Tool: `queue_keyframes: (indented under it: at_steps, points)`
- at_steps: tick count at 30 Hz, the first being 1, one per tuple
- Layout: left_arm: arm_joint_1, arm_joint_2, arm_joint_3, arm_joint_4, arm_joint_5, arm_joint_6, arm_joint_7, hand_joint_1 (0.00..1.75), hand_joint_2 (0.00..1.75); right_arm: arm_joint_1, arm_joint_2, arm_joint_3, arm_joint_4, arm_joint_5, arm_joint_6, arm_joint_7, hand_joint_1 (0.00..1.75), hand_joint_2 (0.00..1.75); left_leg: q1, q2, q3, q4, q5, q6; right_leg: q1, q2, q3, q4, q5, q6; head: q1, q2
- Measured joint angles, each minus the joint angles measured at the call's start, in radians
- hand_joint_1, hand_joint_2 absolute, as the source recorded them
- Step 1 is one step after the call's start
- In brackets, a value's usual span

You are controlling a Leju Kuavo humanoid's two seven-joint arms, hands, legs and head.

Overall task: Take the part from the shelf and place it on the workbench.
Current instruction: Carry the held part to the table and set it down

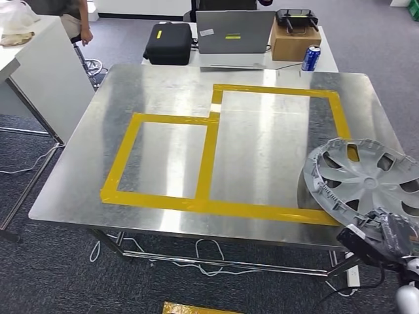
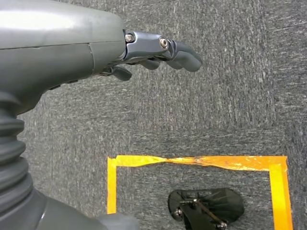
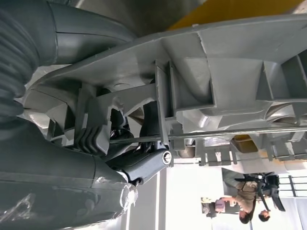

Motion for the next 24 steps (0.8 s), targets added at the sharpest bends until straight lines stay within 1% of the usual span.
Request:
queue_keyframes:
  at_steps: [4,8,12,16,19,24]
  points:
    - [-0.001,0.006,-0.006,0.001,-0.018,-0.002,-0.001,0.00,1.75,-0.075,0.000,0.044,0.067,0.032,0.010,-0.038,1.75,1.75,0.000,0.002,0.000,0.000,0.002,0.001,0.000,0.002,0.002,-0.004,0.005,0.001,0.000,0.000]
    - [-0.004,0.012,-0.018,0.003,-0.033,-0.007,-0.006,0.00,1.75,-0.151,0.002,0.135,0.125,0.076,0.001,-0.078,1.75,1.75,0.000,0.004,0.000,0.000,0.003,0.004,0.000,0.005,0.003,-0.007,0.009,0.003,0.000,0.000]
    - [-0.007,0.015,-0.023,0.003,-0.041,-0.012,-0.009,0.00,1.75,-0.209,0.015,0.230,0.161,0.087,0.001,-0.110,1.75,1.75,0.000,0.005,-0.001,0.000,0.005,0.005,0.000,0.006,0.003,-0.009,0.012,0.004,0.000,0.000]
    - [-0.008,0.019,-0.028,0.004,-0.053,-0.018,-0.009,0.00,1.75,-0.271,0.039,0.331,0.185,0.076,0.005,-0.157,1.75,1.75,0.000,0.010,-0.001,0.000,0.005,0.005,0.000,0.011,0.002,-0.009,0.014,0.002,0.000,0.000]
    - [-0.013,0.022,-0.030,0.004,-0.059,-0.021,-0.010,0.00,1.75,-0.314,0.064,0.417,0.204,0.070,0.007,-0.165,1.75,1.75,0.000,0.014,0.000,0.000,0.005,0.005,0.000,0.013,0.001,-0.009,0.014,0.001,0.000,0.000]
    - [-0.013,0.023,-0.032,0.004,-0.067,-0.024,-0.012,0.00,1.75,-0.367,0.101,0.521,0.235,0.041,0.009,-0.193,1.75,1.75,0.001,0.013,-0.001,0.000,0.007,0.003,0.001,0.012,0.000,-0.009,0.014,0.001,0.000,0.000]
